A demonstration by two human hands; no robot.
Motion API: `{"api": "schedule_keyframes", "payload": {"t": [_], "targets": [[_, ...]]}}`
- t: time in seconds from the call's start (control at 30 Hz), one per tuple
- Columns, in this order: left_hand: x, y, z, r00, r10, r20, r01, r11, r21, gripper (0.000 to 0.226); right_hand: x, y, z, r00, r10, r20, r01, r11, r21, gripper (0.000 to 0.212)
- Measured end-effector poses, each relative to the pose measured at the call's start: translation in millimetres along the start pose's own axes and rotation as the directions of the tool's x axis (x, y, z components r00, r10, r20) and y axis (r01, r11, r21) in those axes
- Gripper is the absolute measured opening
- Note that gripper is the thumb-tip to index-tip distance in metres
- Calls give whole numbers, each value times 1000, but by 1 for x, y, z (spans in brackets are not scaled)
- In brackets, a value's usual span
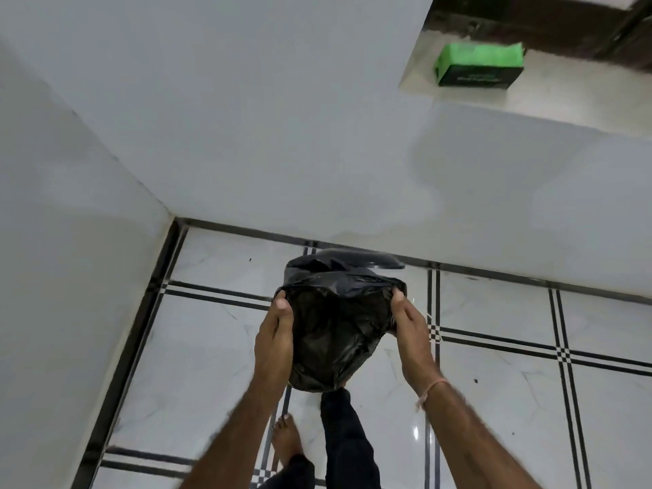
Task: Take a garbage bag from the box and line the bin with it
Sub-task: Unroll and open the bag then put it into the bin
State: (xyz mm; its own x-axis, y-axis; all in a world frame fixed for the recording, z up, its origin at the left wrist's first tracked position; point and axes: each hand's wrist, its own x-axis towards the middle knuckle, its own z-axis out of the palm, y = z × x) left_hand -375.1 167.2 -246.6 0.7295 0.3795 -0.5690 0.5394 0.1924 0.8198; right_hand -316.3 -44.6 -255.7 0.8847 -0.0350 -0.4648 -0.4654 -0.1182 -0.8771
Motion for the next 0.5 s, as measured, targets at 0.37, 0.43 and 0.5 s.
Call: {"api": "schedule_keyframes", "payload": {"t": [0.37,0.43,0.5], "targets": [[104,-126,102,934,-303,191,322,943,-81,58,90,137,-27,954,76,-291,-44,992,114,46],[114,-134,116,922,-321,218,352,928,-124,69,96,146,-37,939,99,-329,-55,989,139,44],[125,-136,128,934,-302,192,334,929,-162,69,105,150,-41,958,157,-238,-122,980,156,45]]}}
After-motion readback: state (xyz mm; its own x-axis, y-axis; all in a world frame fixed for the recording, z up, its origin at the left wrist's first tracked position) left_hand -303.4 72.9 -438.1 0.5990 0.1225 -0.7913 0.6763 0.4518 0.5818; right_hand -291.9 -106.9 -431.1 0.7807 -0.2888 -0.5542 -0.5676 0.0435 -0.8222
